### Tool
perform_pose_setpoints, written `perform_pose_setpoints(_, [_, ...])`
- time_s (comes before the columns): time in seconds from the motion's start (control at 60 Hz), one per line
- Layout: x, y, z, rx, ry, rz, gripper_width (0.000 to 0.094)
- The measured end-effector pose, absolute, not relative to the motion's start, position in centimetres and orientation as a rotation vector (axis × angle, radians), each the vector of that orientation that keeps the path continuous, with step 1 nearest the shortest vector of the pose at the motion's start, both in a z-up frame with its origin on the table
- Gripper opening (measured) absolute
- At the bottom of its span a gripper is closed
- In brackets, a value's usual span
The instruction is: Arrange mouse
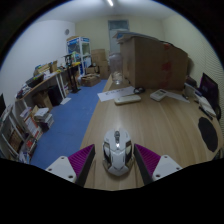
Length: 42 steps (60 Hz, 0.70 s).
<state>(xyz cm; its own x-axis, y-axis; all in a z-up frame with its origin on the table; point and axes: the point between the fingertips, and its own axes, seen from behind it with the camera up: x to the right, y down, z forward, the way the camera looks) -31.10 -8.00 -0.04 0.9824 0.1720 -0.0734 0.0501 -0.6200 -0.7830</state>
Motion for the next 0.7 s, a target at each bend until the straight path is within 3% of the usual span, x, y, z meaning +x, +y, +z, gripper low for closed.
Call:
perform_pose_setpoints(0.05, [-31.1,-7.1,-0.9,-2.239,-0.178,0.172,0.0801])
perform_pose_setpoints(0.083, [-31.1,-6.8,-1.2,-2.231,-0.194,0.149,0.0852])
perform_pose_setpoints(0.1, [-31.1,-6.3,-1.1,-2.212,-0.208,0.137,0.0777])
perform_pose_setpoints(0.15, [-31.3,-5.9,-1.2,-2.191,-0.224,0.138,0.0751])
perform_pose_setpoints(0.183, [-31.2,-5.7,-1.2,-2.183,-0.202,0.141,0.0782])
perform_pose_setpoints(0.2, [-31.0,-5.7,-1.3,-2.183,-0.196,0.132,0.0712])
perform_pose_setpoints(0.217, [-30.8,-5.6,-1.2,-2.175,-0.192,0.125,0.0718])
perform_pose_setpoints(0.283, [-30.3,-5.5,-1.3,-2.142,-0.163,0.118,0.0570])
perform_pose_setpoints(0.383, [-30.1,-5.2,-1.5,-2.115,-0.137,0.095,0.0540])
perform_pose_setpoints(0.533, [-30.4,-5.3,-1.8,-2.248,-0.155,0.107,0.0443])
perform_pose_setpoints(0.55, [-30.7,-5.3,-1.8,-2.258,-0.169,0.126,0.0476])
perform_pose_setpoints(0.567, [-30.9,-5.3,-1.8,-2.263,-0.183,0.146,0.0428])
perform_pose_setpoints(0.617, [-31.2,-5.0,-1.6,-2.278,-0.193,0.174,0.0429])
perform_pose_setpoints(0.633, [-31.1,-5.1,-1.6,-2.287,-0.191,0.180,0.0386])
perform_pose_setpoints(0.7, [-30.8,-5.5,-1.2,-2.334,-0.170,0.179,0.0386])
